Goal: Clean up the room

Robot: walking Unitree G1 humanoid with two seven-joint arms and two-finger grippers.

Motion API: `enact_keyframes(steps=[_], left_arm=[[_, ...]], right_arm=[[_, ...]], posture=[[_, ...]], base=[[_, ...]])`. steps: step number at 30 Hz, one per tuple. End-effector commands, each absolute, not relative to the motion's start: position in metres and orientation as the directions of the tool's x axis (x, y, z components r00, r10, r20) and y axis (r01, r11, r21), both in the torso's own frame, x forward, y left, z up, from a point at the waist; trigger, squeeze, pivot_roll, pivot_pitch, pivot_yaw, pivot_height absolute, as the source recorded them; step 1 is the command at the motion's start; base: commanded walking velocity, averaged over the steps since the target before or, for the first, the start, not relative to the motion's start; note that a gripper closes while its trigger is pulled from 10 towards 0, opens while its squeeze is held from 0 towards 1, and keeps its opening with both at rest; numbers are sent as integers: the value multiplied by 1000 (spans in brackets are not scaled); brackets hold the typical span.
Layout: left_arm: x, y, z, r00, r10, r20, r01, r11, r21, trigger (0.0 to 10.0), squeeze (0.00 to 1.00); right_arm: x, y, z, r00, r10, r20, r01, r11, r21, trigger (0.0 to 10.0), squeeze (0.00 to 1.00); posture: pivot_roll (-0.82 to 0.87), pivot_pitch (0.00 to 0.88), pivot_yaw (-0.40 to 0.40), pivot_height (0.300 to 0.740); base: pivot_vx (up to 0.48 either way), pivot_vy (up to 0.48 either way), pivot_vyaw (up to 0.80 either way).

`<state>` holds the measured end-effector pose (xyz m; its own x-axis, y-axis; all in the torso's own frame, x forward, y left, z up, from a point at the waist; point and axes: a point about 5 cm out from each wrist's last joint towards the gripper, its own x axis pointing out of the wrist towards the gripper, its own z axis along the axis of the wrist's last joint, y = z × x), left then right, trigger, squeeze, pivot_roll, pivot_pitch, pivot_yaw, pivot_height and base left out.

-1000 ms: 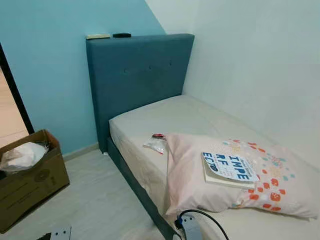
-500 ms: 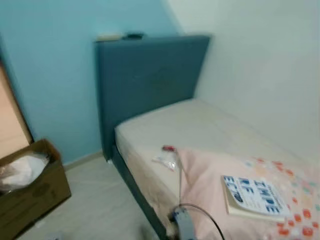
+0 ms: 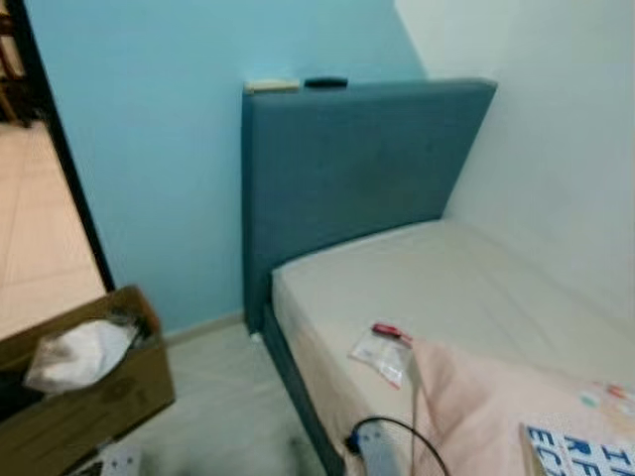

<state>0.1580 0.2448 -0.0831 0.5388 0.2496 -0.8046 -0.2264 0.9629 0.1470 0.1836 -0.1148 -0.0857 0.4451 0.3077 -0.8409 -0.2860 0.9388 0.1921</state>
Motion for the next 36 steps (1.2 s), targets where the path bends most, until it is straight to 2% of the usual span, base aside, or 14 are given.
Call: enact_keyframes(steps=[1, 8, 36], left_arm=[[155, 240, -86, 527, 235, -817, -212, 967, 141, 10000, 0], [159, 238, -85, 541, 220, -812, -197, 971, 132, 10000, 0], [181, 236, -74, 609, 209, -765, -195, 974, 111, 10000, 0]], right_arm=[[183, -126, -87, 444, 276, -852, -255, 951, 176, 10000, 0], [184, -132, -87, 448, 234, -863, -218, 965, 148, 10000, 0], [177, -140, -91, 423, 159, -892, -189, 978, 85, 10000, 0]], posture=[[17, 0, -92, 723], [16, 0, -92, 723], [11, 0, -72, 723]], base=[[304, 0, -700], [277, 0, -699], [0, 0, -675]])
